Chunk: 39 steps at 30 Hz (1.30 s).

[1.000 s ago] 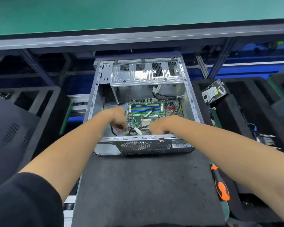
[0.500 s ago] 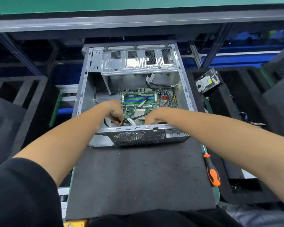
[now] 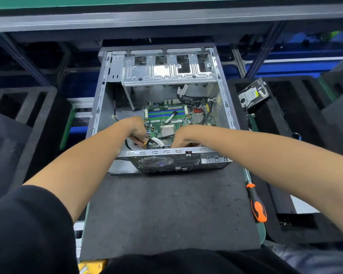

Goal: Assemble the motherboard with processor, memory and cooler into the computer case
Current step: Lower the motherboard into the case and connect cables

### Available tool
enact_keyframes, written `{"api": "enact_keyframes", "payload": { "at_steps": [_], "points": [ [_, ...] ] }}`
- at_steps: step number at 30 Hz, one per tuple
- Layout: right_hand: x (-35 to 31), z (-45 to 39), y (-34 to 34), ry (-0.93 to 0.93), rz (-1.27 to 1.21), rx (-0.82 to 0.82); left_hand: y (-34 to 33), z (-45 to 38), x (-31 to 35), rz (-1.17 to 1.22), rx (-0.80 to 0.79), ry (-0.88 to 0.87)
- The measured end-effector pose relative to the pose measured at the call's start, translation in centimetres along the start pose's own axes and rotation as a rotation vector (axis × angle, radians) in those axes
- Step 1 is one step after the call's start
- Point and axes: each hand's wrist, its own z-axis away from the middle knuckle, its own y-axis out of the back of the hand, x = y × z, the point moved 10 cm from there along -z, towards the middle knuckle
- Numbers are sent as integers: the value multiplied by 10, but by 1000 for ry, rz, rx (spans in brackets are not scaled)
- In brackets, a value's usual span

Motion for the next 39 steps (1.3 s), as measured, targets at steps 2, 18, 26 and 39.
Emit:
{"api": "enact_keyframes", "payload": {
  "at_steps": [2,18,26,39],
  "points": [
    [4,-7,-2,-12,-21,6,-1,0,1,-29,21,-12],
    [12,-2,-3,-6,2,9,-7,-5,5,-112,-12,-34],
    [9,5,-2,103,266,19,-7,-9,6,-12,47,-55],
    [9,-2,-1,133,236,46,-7,-10,4,-49,19,-42]
  ]
}}
